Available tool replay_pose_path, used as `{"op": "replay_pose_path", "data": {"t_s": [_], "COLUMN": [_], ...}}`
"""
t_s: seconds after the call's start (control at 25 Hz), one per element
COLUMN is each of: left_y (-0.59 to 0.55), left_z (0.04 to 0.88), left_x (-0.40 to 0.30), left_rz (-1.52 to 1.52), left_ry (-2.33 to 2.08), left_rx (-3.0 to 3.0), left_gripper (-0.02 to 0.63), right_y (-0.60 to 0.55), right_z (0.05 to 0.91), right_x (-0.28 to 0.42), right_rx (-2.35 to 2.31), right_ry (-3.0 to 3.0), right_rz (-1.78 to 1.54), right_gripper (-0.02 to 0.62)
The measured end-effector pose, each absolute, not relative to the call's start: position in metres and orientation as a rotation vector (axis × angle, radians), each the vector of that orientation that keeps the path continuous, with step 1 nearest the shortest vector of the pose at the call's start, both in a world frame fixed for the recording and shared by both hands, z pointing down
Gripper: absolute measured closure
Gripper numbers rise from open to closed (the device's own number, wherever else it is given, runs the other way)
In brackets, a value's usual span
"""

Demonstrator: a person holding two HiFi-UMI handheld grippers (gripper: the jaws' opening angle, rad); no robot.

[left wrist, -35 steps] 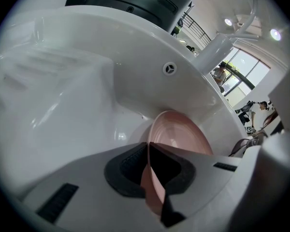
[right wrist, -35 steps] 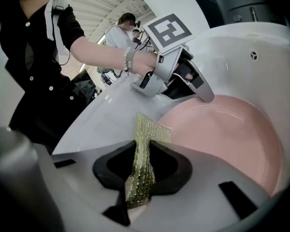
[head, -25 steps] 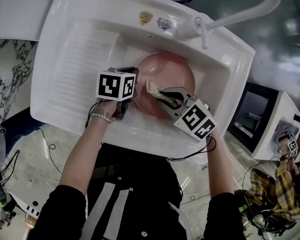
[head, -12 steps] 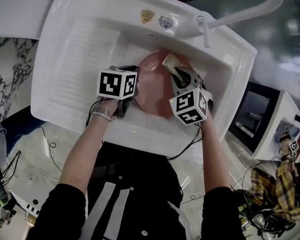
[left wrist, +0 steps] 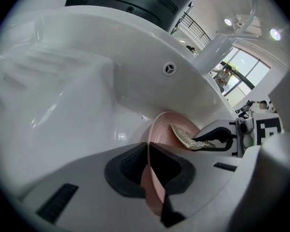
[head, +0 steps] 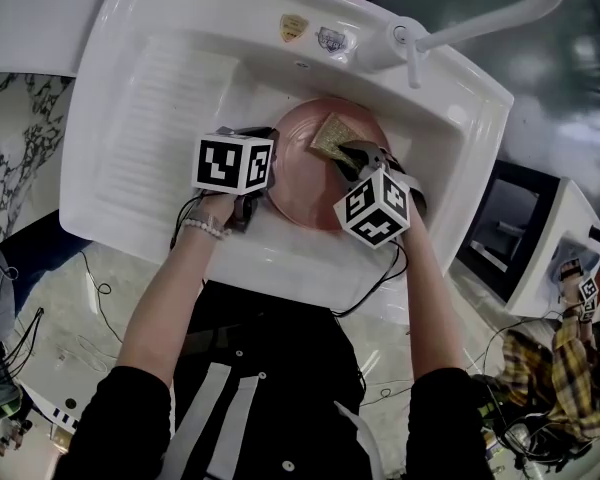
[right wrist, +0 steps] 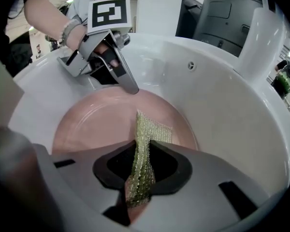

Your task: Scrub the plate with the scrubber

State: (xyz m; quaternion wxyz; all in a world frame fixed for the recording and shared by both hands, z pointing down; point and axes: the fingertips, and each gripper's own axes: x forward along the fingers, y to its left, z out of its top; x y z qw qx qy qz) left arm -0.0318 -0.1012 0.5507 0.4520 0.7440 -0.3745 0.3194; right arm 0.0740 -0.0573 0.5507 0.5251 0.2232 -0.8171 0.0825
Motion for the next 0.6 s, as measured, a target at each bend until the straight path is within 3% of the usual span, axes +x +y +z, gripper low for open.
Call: {"op": "replay_pose_path", "data": {"t_s": [0.6], "left_y": [-0.103], "left_z": [0.55], "left_x": [-0.032], "left_rz": [0.786], "left_ry": [-0.93], "left_rx": [1.841], "left_gripper": [0.591], "right_y": [0.043], "right_z": [0.53], "right_x": [0.054], "right_rx": [0.027], "right_ry": [-2.019], "right_rz": [0.414], "right_gripper": [0.517]}}
